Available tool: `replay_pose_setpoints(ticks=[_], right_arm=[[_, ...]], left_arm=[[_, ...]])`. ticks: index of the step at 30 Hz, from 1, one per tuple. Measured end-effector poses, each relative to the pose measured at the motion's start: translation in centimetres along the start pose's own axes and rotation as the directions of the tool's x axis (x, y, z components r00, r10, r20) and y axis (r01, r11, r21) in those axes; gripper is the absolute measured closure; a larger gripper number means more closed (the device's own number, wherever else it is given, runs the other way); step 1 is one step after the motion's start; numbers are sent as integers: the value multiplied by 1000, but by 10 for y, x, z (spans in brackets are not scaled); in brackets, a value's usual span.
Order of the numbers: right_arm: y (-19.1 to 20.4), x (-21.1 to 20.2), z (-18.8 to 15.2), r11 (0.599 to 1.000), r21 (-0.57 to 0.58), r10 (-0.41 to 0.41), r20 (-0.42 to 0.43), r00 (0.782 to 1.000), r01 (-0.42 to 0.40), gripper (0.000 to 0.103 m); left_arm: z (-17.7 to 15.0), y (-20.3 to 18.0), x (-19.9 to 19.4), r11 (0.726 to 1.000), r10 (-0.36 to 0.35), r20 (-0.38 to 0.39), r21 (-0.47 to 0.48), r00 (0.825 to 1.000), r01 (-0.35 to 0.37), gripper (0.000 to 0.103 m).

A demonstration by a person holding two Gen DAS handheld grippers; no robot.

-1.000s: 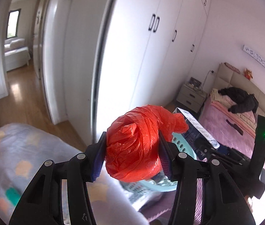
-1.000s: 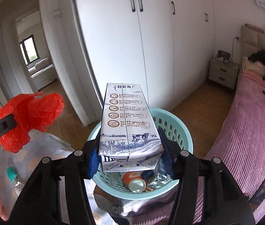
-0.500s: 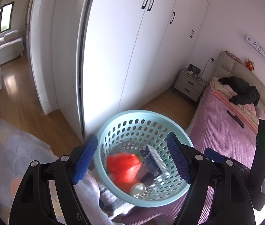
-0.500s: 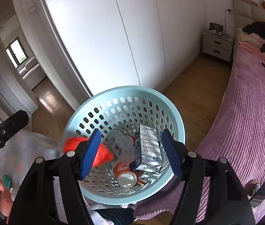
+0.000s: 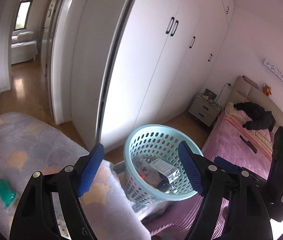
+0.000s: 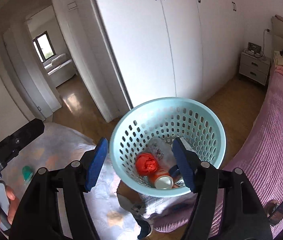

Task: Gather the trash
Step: 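Grasp the green packet with the left gripper while the right grasps the heart-print paper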

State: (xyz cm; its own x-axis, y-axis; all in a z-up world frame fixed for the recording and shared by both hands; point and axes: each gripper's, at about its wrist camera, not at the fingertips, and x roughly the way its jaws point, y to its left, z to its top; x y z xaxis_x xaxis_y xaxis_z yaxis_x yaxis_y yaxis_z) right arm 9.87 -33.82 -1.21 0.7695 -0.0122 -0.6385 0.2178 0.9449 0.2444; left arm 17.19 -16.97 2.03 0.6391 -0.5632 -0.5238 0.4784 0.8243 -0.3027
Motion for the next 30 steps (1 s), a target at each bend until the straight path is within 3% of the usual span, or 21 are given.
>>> replay_pose_setpoints(ticks=[9,11,13,18,21,25,30], right_arm=[[72,-12,-19,983,-134,130,5,992,-128,34],[87,-9,-26,973,-157,169,-8,986,-168,34],[101,-6,-36,962,-179,207,-27,978,-208,34],[138,9,-62,925,-243,276,-96,956,-291,34],[154,17,-71,910,-280,281,-129,951,-307,34],[167,25,-81,896,-315,278,-156,948,-314,34],[172,34,-86,884,-318,292,-195,936,-342,34]], left_arm=[[-8,69,-77,983,169,49,-85,984,-164,27],[-14,92,-86,962,244,26,-130,969,-239,20],[-22,120,-92,935,295,-14,-201,955,-292,19],[-40,175,-94,887,311,-75,-334,947,-318,19],[-55,204,-83,836,352,-165,-387,921,-389,20],[-65,221,-70,828,300,-179,-438,937,-349,21],[-68,214,-46,845,335,-211,-364,918,-392,22]])
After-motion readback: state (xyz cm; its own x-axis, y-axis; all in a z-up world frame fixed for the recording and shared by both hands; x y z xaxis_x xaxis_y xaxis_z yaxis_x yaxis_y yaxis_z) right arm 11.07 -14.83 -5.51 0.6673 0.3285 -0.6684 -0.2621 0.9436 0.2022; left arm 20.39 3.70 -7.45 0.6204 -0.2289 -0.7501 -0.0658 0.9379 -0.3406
